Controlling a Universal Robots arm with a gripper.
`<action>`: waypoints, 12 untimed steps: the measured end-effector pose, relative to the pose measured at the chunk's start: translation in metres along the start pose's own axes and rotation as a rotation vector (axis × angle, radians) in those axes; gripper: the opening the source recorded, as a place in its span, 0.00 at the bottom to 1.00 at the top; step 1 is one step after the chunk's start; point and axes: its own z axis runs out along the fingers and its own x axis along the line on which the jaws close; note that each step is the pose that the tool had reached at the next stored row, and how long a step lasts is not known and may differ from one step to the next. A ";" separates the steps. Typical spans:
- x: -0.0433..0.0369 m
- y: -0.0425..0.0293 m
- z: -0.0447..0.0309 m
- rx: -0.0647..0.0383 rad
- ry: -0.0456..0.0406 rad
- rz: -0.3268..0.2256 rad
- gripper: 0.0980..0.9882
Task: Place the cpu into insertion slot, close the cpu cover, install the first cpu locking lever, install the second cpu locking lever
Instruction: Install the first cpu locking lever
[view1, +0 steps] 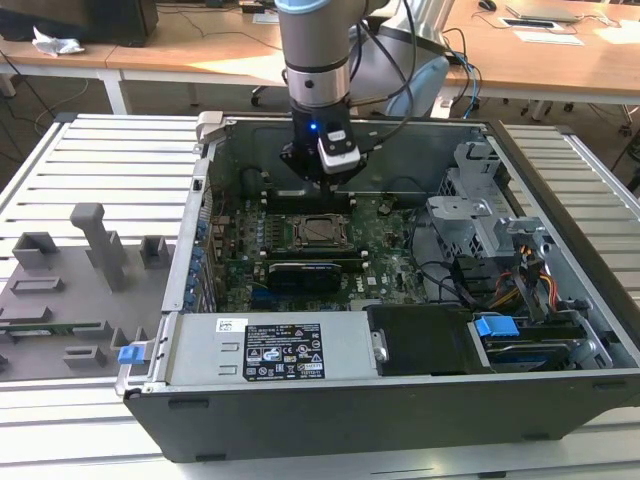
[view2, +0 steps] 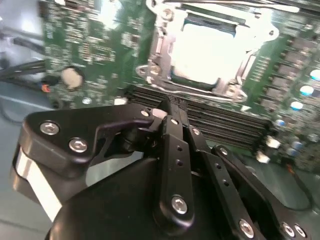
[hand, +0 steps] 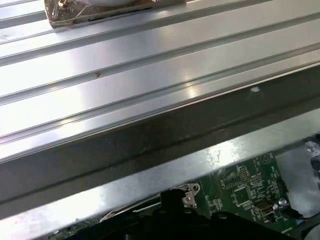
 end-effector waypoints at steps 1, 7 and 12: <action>-0.0006 0.0002 0.0002 0.006 0.0171 0.001 0.01; -0.0025 -0.0024 0.0003 0.019 0.0504 0.002 0.01; -0.0081 -0.0191 -0.0003 0.034 0.0455 -0.006 0.01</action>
